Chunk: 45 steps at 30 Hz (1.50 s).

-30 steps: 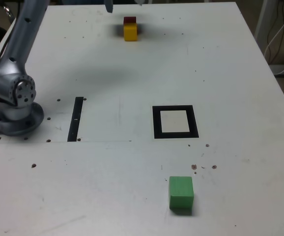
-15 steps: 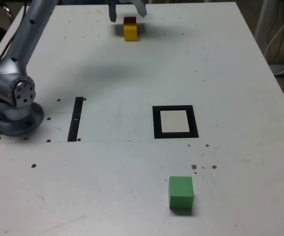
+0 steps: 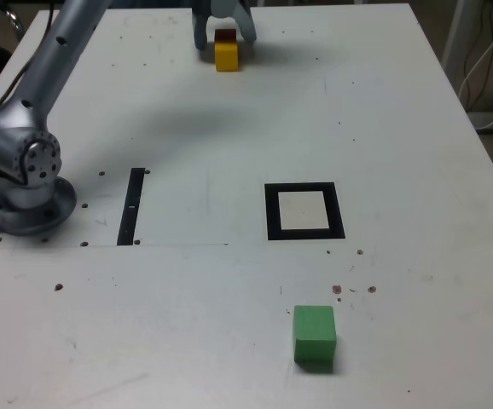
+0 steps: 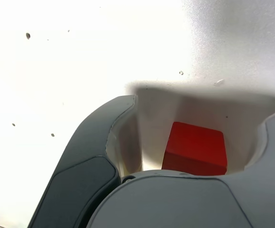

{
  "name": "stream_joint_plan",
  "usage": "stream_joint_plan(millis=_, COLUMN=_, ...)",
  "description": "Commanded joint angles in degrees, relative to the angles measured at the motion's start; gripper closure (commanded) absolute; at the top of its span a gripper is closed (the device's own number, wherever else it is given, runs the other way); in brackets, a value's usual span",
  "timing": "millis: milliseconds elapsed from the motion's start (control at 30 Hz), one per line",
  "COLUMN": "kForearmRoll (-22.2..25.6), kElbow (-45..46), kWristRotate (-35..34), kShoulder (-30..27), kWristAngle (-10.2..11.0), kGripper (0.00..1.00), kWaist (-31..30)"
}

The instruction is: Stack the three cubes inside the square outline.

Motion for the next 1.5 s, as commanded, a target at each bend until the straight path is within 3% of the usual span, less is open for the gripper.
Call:
stream_joint_plan(millis=0, kForearmRoll=0.19, kElbow=-0.38, kWristRotate=-0.24, kShoulder=0.43, kWristAngle=0.02, kGripper=0.22, kWaist=-0.13)
stream_joint_plan(millis=333, kForearmRoll=0.1, kElbow=-1.36, kWristRotate=-1.11, kShoulder=1.12, kWristAngle=-0.35, kGripper=0.45, kWaist=-0.11)
stream_joint_plan(millis=600, kForearmRoll=0.07, kElbow=-1.28, kWristRotate=-2.29, kShoulder=1.18, kWristAngle=-0.75, kGripper=0.53, kWaist=-0.12)
stream_joint_plan(millis=867, kForearmRoll=0.05, kElbow=-1.94, kWristRotate=-2.53, kShoulder=1.06, kWristAngle=-1.02, kGripper=0.71, kWaist=-0.13)
stream_joint_plan(millis=1233, kForearmRoll=0.83, kElbow=-3.41, kWristRotate=-2.53, kShoulder=-0.4, kWristAngle=-1.96, kGripper=0.79, kWaist=-0.13)
stream_joint_plan(millis=1467, kForearmRoll=1.61, kElbow=-7.2, kWristRotate=-2.24, kShoulder=-1.74, kWristAngle=-4.48, kGripper=0.86, kWaist=-0.58)
